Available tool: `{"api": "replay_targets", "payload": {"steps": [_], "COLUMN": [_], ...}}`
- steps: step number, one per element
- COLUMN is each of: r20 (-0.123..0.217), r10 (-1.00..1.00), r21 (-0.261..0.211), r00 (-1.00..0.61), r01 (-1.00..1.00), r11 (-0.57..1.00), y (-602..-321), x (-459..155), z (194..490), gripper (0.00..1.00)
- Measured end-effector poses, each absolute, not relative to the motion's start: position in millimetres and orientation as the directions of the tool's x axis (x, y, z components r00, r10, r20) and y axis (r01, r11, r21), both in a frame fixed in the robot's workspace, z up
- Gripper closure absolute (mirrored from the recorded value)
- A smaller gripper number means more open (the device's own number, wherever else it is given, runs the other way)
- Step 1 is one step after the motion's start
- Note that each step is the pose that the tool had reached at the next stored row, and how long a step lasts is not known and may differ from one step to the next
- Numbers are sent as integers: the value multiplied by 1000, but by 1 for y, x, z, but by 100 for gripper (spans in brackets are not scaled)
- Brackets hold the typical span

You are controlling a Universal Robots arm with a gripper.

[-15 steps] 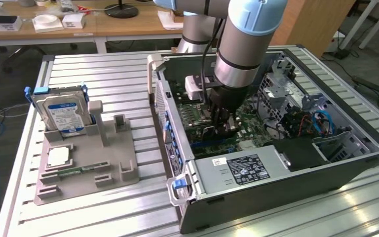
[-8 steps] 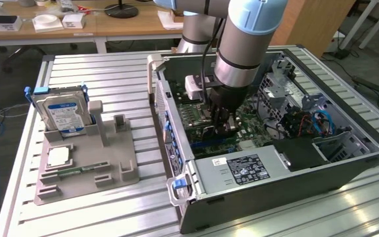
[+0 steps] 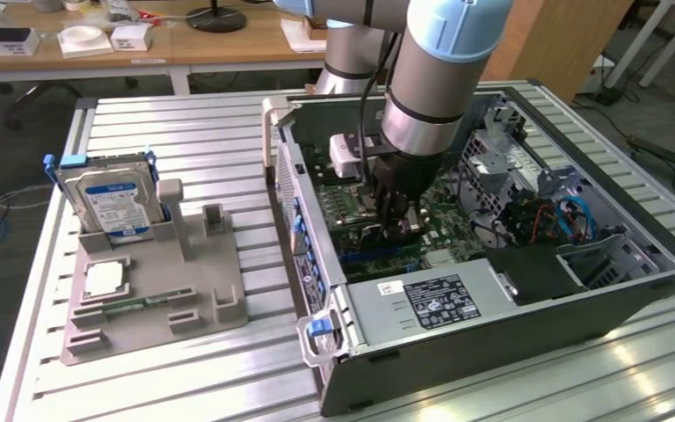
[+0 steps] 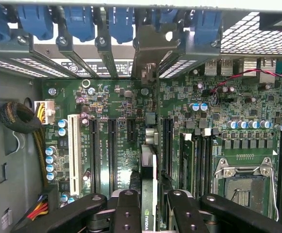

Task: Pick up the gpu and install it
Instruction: 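Insert the gpu into the slot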

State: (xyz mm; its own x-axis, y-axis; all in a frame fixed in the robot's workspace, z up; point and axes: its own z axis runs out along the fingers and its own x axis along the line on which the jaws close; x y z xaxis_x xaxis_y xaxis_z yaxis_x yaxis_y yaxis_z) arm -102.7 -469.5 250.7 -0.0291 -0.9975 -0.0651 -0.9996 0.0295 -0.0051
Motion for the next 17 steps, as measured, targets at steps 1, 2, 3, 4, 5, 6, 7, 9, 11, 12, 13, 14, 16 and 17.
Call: {"api": "replay_targets", "payload": {"steps": [1, 2, 3, 4, 5, 6, 7, 9, 11, 12, 13, 14, 16, 17], "r20": [-65, -65, -65, -65, -65, -65, -65, -65, -65, -65, -65, -65, -65, -65], "r10": [-997, -997, -997, -997, -997, -997, -997, -997, -997, -997, -997, -997, -997, -997], "r21": [-5, -5, -5, -5, -5, -5, -5, -5, -5, -5, -5, -5, -5, -5], "r00": [-29, -29, -29, -29, -29, -29, -29, -29, -29, -29, -29, -29, -29, -29], "r01": [-1000, -1000, -1000, -1000, -1000, -1000, -1000, -1000, -1000, -1000, -1000, -1000, -1000, -1000], "r11": [30, 30, 30, 30, 30, 30, 30, 30, 30, 30, 30, 30, 30, 30], "y": [-469, -470, -470, -470, -470, -470, -470, -470, -470, -470, -470, -470, -470, -470], "x": [-103, -103, -103, -103, -103, -103, -103, -103, -103, -103, -103, -103, -103, -103], "z": [251, 250, 251, 251, 251, 251, 251, 251, 251, 250, 250, 250, 249, 249], "gripper": [74, 74, 74, 74, 74, 74, 74, 74, 74, 74, 74, 74, 74, 74]}}
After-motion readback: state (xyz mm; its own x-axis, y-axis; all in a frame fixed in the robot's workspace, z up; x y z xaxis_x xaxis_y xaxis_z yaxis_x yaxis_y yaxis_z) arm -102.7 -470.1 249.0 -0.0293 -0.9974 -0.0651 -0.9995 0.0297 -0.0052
